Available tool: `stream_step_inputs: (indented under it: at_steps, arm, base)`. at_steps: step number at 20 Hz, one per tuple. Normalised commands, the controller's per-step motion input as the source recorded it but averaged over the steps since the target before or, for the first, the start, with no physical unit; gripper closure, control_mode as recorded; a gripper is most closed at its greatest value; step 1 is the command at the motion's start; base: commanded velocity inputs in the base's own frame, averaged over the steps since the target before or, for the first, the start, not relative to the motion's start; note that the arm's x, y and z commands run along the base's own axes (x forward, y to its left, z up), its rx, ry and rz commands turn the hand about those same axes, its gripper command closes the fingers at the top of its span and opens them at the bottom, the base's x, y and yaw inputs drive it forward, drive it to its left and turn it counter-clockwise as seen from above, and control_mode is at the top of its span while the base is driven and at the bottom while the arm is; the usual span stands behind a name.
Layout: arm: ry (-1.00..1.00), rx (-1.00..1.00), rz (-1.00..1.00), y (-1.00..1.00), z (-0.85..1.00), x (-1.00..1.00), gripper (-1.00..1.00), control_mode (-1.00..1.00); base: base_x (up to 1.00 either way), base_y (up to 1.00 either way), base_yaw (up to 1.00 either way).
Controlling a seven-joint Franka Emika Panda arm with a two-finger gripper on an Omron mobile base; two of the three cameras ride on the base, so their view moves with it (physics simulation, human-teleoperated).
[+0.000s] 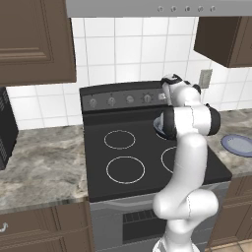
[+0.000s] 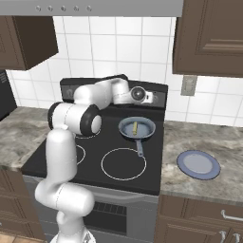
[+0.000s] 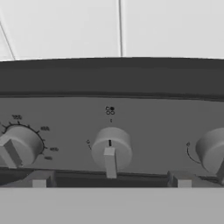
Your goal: Pick up the butter stick and place it in the pan. Then turn on the burner for the pan.
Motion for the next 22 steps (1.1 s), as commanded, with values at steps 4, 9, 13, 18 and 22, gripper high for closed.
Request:
stream_step_inputs:
  at_steps: [4, 9, 13, 18, 22]
  arm:
    - [-0.08, 0.00, -0.01, 0.00, 0.00, 0.00, -1.00, -1.00]
    - [-0.09, 0.00, 0.00, 0.00, 0.00, 0.00, -1.00, -1.00]
    - [-0.09, 0.00, 0.00, 0.00, 0.00, 0.00, -1.00, -1.00]
    - [-0.10, 0.00, 0.00, 0.00, 0.00, 0.00, -1.00, -1.00]
    - [-0.07, 0.00, 0.00, 0.00, 0.00, 0.00, -1.00, -1.00]
  base:
    - [0.00, 0.00, 0.00]
    - [0.00, 0.00, 0.00]
    - [0.00, 0.00, 0.00]
    - [0.00, 0.00, 0.00]
    - [0.00, 0.00, 0.00]
